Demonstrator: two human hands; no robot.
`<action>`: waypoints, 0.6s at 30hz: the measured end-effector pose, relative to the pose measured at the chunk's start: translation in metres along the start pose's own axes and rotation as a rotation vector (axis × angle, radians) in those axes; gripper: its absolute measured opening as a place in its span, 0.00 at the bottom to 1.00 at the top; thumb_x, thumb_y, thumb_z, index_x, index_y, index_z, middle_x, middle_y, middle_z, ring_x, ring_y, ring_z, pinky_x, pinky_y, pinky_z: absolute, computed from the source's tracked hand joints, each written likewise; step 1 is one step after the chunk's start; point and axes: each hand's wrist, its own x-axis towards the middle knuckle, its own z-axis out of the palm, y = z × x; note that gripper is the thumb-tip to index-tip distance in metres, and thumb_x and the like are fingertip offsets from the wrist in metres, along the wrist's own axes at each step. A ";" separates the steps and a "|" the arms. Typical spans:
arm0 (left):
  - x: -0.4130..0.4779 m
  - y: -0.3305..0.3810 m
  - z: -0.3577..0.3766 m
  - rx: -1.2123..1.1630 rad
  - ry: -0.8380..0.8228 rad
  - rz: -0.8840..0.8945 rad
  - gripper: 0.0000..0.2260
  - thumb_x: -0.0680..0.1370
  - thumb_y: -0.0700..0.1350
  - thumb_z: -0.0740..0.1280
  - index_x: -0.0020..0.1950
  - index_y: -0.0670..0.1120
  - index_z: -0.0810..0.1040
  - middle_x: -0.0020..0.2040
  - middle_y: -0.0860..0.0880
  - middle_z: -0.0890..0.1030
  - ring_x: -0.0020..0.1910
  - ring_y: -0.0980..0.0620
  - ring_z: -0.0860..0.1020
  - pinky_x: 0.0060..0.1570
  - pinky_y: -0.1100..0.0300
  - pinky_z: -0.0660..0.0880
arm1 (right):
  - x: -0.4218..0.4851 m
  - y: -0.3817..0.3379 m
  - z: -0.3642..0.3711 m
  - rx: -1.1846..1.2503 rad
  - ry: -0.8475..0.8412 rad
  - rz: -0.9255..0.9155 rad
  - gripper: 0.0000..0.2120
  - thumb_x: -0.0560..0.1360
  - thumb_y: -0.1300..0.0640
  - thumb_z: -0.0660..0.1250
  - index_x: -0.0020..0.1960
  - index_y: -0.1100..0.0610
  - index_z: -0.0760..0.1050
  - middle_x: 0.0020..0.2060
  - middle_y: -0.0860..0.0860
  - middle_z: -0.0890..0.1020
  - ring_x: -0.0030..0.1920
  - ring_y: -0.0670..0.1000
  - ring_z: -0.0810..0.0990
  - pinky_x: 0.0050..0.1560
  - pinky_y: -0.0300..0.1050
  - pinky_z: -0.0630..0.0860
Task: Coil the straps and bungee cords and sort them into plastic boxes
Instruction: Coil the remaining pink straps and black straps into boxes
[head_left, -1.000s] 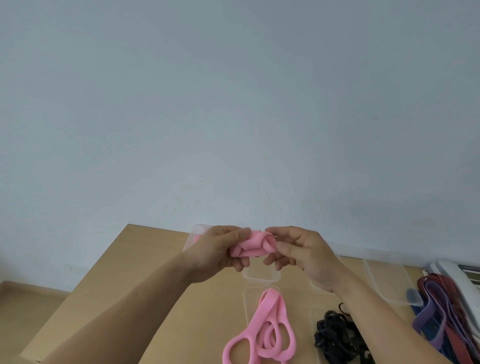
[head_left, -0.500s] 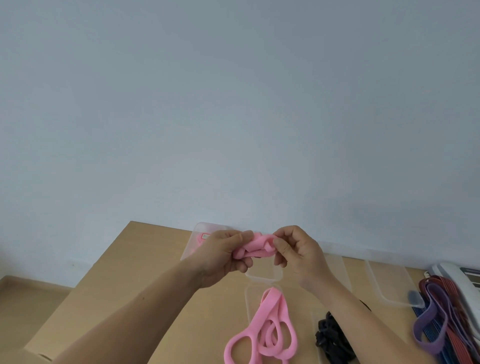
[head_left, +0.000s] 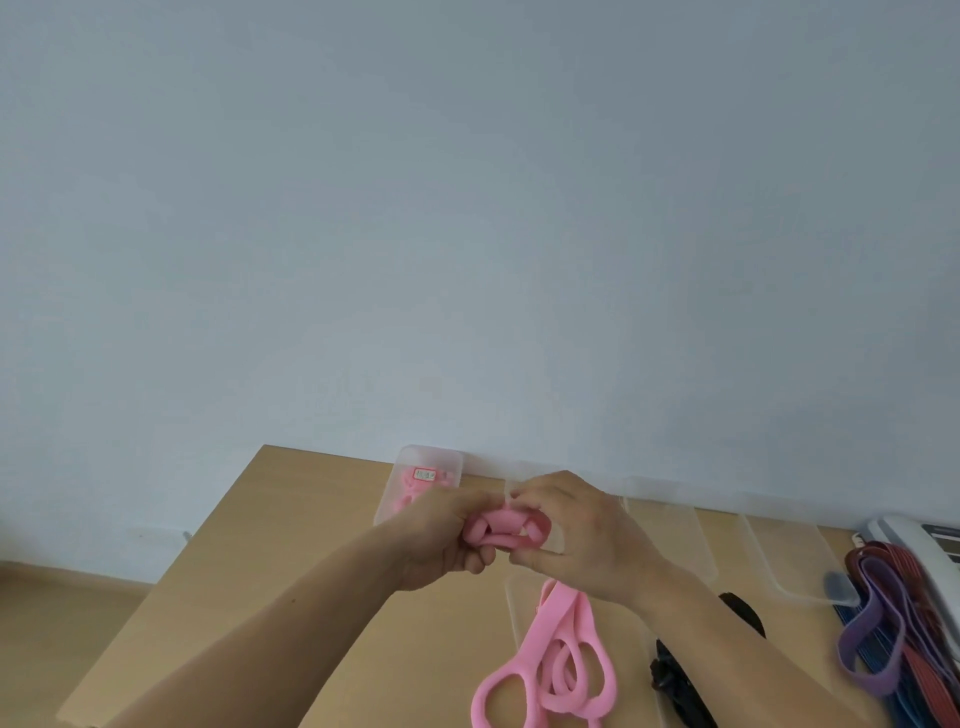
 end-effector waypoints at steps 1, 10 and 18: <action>0.001 -0.002 -0.004 -0.003 -0.002 -0.017 0.12 0.82 0.45 0.61 0.51 0.39 0.81 0.38 0.44 0.80 0.28 0.52 0.75 0.26 0.63 0.71 | 0.001 -0.001 0.004 -0.038 0.000 -0.037 0.18 0.67 0.51 0.77 0.54 0.55 0.81 0.51 0.43 0.82 0.52 0.46 0.79 0.49 0.40 0.77; 0.025 -0.038 -0.015 0.060 0.028 -0.155 0.14 0.82 0.48 0.59 0.52 0.38 0.77 0.38 0.41 0.79 0.28 0.48 0.75 0.27 0.59 0.67 | -0.012 0.005 0.055 -0.178 0.014 -0.029 0.08 0.63 0.58 0.72 0.37 0.59 0.74 0.35 0.49 0.77 0.37 0.51 0.76 0.34 0.45 0.76; 0.087 -0.049 -0.011 0.240 0.197 -0.167 0.08 0.80 0.44 0.60 0.51 0.42 0.74 0.48 0.43 0.78 0.34 0.46 0.79 0.27 0.61 0.67 | -0.031 0.071 0.061 -0.154 0.004 0.277 0.12 0.60 0.61 0.76 0.36 0.57 0.74 0.34 0.46 0.76 0.37 0.49 0.75 0.34 0.37 0.71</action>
